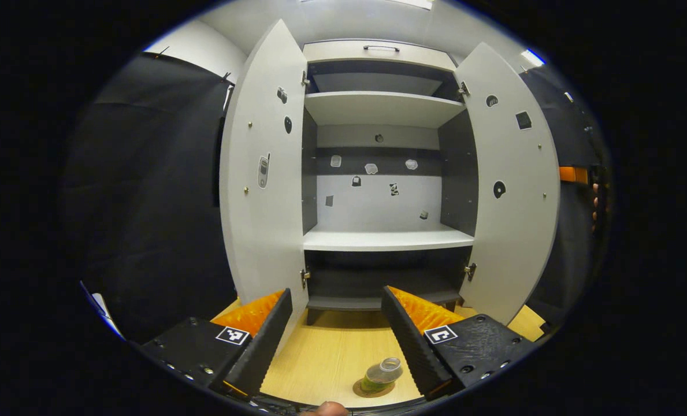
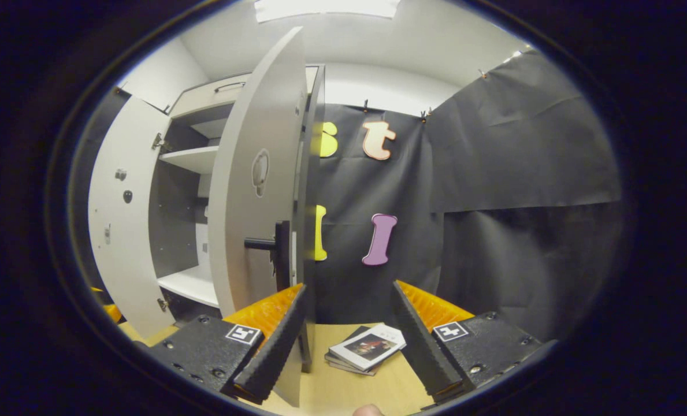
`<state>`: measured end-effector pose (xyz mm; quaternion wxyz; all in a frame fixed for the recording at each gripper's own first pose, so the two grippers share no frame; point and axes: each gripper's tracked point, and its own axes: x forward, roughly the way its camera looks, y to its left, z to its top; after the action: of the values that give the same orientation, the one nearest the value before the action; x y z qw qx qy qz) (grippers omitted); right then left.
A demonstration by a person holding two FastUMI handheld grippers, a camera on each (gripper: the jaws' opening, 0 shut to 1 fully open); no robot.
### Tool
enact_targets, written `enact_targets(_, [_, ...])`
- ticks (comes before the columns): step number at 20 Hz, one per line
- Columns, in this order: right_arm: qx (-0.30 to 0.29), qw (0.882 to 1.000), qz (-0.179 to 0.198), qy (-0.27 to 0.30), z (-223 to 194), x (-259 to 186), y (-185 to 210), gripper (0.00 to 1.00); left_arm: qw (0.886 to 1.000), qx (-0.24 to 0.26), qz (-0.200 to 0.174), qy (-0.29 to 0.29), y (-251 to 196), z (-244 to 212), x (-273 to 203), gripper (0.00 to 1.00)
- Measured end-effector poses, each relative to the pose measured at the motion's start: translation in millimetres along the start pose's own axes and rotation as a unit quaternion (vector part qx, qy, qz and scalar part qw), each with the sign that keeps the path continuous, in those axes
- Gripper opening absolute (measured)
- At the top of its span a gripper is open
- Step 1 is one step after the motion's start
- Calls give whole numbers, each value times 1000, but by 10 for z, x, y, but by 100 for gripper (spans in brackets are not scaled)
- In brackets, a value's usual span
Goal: Grasp the bottle in the cabinet with the left hand and place it on the coaster, then close the right door with the right hand and the left door with the left hand.
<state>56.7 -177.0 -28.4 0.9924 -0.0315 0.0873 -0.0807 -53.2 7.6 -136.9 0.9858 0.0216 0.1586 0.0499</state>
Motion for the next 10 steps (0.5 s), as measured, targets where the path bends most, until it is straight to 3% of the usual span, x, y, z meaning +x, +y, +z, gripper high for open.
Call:
enact_targets(5, [25, 999, 24, 25, -98, 10, 47, 89, 1000, -4, 18, 2, 224, 40, 20, 94])
enact_targets(9, [25, 998, 41, 30, -93, 6, 140, 93, 999, -14, 29, 1, 378, 90, 24, 94])
enact_targets(10, [29, 998, 50, 33, -96, 0, 186, 89, 999, -16, 32, 2, 423, 100, 26, 94])
